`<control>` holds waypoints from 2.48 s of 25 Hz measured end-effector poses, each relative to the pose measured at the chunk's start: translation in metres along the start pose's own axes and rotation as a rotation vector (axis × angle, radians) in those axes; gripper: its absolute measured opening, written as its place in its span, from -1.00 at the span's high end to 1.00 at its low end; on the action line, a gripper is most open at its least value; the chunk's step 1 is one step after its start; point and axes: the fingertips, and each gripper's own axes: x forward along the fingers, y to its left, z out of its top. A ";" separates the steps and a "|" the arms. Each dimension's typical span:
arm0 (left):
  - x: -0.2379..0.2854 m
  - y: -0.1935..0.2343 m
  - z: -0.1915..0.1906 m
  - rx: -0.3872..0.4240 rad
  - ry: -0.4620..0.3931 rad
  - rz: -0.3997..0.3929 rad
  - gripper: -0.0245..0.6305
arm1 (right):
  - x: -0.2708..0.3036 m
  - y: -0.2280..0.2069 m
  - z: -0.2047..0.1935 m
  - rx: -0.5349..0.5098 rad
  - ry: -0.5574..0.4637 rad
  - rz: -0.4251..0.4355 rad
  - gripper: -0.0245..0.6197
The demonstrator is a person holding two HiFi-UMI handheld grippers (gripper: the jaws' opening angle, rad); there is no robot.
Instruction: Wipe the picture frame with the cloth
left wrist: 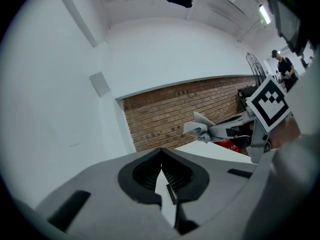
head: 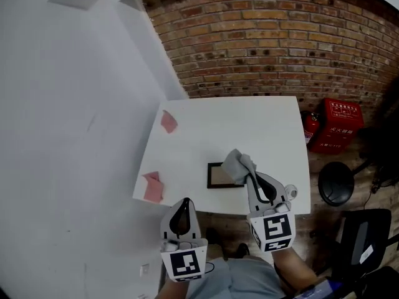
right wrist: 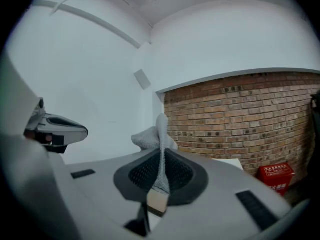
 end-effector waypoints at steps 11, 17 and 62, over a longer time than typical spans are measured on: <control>0.053 -0.006 -0.006 -0.023 0.037 -0.069 0.90 | 0.025 -0.027 -0.018 0.034 0.050 -0.057 0.85; 0.084 0.009 -0.029 -0.052 0.055 -0.118 0.90 | 0.056 -0.017 -0.036 0.025 0.111 -0.075 0.85; 0.214 0.071 -0.217 -0.196 0.362 -0.258 0.90 | 0.224 0.068 -0.212 -0.059 0.607 0.023 0.85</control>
